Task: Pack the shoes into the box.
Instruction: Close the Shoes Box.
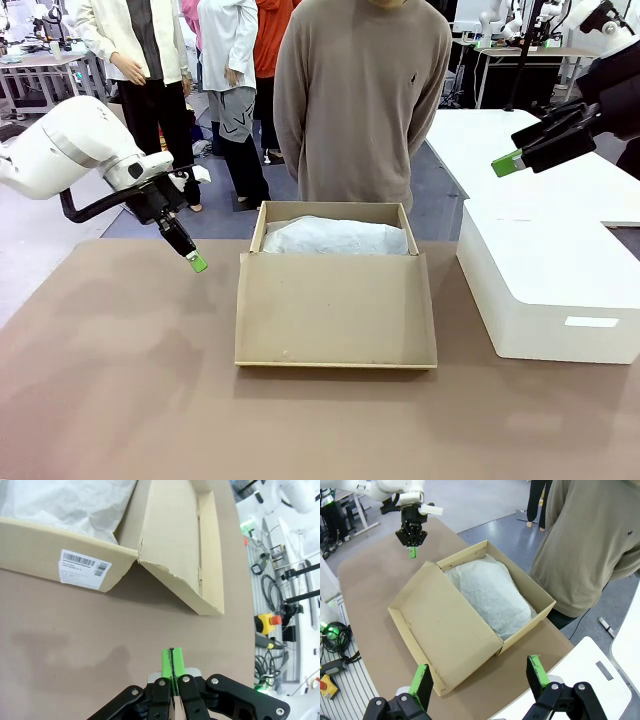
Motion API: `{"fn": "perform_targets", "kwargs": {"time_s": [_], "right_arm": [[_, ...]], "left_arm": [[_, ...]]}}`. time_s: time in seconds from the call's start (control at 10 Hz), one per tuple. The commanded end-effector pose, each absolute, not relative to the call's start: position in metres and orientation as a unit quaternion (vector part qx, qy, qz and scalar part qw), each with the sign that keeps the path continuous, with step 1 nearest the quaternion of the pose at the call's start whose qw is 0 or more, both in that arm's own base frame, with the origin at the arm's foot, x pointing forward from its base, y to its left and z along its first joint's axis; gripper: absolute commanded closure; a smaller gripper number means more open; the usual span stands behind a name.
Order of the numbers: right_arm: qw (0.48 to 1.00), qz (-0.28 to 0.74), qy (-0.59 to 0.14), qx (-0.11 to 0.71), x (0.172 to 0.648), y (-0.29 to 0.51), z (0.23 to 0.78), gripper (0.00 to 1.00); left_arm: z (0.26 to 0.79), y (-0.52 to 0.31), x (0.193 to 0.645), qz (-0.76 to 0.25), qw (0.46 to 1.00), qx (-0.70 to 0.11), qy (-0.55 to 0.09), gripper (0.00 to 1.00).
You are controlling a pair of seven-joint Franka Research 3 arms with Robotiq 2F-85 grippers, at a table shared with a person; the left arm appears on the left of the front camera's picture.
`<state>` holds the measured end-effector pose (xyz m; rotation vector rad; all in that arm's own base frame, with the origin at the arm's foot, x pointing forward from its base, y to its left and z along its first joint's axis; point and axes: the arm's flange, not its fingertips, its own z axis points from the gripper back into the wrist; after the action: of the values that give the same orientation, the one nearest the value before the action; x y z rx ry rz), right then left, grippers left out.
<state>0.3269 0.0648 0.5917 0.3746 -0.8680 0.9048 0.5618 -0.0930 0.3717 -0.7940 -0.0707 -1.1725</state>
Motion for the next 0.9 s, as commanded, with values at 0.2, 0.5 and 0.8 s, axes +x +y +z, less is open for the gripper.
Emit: {"fn": "perform_targets", "kwargs": {"time_s": [0.2,0.5,0.8], "right_arm": [[0.790,0.421,-0.407,0.183,0.328,0.065,0.591,0.00],[0.790,0.421,-0.407,0.183,0.328,0.065,0.591,0.00],[0.790,0.421,-0.407,0.183,0.328,0.065,0.591,0.00]], "left_arm": [[0.372,-0.091,0.562,-0.537,0.760,-0.364,-0.033,1.00],[0.364,-0.095,0.568,-0.537,0.761,-0.364,-0.031,1.00],[0.342,-0.107,0.578,-0.535,0.757,-0.375,-0.029,1.00]]}}
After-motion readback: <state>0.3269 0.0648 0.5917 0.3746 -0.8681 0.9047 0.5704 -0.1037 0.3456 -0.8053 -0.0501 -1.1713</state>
